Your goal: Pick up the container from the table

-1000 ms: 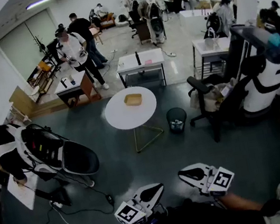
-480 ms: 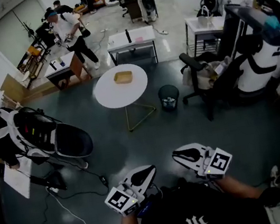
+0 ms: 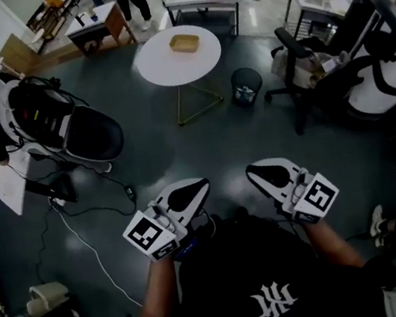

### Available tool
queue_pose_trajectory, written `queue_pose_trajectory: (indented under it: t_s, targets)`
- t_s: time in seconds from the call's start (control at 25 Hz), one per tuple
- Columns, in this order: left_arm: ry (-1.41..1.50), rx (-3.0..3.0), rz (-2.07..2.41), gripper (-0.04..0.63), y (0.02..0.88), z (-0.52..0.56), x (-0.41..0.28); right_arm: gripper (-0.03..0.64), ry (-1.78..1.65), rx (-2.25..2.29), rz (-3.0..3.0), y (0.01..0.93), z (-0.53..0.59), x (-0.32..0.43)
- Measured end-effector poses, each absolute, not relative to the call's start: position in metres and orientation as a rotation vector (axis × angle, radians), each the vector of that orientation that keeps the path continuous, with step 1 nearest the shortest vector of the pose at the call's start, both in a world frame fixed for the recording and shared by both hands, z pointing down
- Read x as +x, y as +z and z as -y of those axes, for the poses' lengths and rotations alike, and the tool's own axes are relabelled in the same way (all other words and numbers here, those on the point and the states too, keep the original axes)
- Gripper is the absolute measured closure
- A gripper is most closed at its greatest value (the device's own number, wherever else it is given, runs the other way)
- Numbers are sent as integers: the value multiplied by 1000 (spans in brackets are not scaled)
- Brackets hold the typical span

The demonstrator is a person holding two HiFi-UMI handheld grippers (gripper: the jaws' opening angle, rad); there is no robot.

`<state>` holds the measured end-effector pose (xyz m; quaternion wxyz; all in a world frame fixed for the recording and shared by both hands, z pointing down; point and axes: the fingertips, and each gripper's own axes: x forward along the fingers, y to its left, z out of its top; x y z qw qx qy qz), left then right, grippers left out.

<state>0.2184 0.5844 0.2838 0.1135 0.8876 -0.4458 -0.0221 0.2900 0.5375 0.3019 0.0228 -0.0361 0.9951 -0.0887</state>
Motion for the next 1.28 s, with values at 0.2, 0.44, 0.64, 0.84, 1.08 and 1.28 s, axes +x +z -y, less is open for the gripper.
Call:
queue_pose_trajectory:
  t_s: [0.2,0.44,0.64,0.84,1.08,1.28]
  targets:
    - [-63,2595,1333,592,284,-586,217,575,-282,-57,-3088,304,-542,288]
    - [-71,2553,1348,592,296,-588,220,575,-311,-45,-3084,309,-540,297]
    - [-80,2527,1349,592,300,-597,221,575,-317,-66,-3088,314,-545,307]
    - [-98,2485,1349,592,306,-594,214,575,-389,-134,-3069,329,-536,320]
    - [-84,2476,1322,592,313,-569,217,575,-438,-180,-3046,336,-513,336]
    - [-110,2467,1275,592,323,-549,205,575,-432,-224,-3053,340,-498,327]
